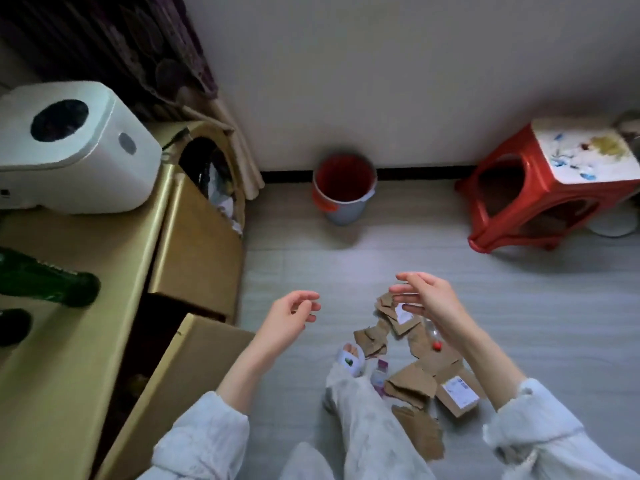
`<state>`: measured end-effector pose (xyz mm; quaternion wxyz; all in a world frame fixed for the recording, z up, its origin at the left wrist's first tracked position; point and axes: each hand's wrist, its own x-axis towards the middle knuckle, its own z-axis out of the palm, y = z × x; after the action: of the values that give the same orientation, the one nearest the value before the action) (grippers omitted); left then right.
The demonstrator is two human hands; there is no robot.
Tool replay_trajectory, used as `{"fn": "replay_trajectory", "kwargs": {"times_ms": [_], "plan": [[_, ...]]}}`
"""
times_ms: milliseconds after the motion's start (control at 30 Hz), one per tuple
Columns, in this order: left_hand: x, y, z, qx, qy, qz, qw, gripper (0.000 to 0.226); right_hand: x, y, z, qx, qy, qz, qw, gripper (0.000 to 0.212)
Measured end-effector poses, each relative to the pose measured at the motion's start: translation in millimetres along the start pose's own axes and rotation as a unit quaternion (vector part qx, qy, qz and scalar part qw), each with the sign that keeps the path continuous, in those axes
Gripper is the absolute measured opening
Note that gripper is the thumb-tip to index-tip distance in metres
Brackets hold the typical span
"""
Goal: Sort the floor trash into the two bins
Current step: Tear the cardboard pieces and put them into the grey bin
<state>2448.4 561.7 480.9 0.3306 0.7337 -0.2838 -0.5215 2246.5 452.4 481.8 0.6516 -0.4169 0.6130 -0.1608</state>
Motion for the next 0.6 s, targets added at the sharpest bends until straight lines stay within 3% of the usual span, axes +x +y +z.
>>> {"fn": "replay_trajectory", "kwargs": {"times_ms": [167,300,467,600], "plan": [[108.6,34.5,7.8,0.041,-0.023,0.014,0.999,0.024,85.5,-15.9,-12.4,0.028,0.032,0.023,0.999,0.024],[177.1,33.2,30.7,0.081,-0.093,-0.005,0.992,0.022,137.4,-4.0,-28.6,0.057,0.068,0.066,0.994,0.021],[275.8,-10.7,69.3,0.170,-0.182,-0.016,0.968,0.021,219.0,60.8,-38.6,0.076,0.139,0.122,0.980,0.017],[354.5,-76.1,105.9,0.269,-0.262,-0.032,0.926,0.020,282.4,147.5,-40.3,0.079,0.197,0.189,0.959,0.023]]}}
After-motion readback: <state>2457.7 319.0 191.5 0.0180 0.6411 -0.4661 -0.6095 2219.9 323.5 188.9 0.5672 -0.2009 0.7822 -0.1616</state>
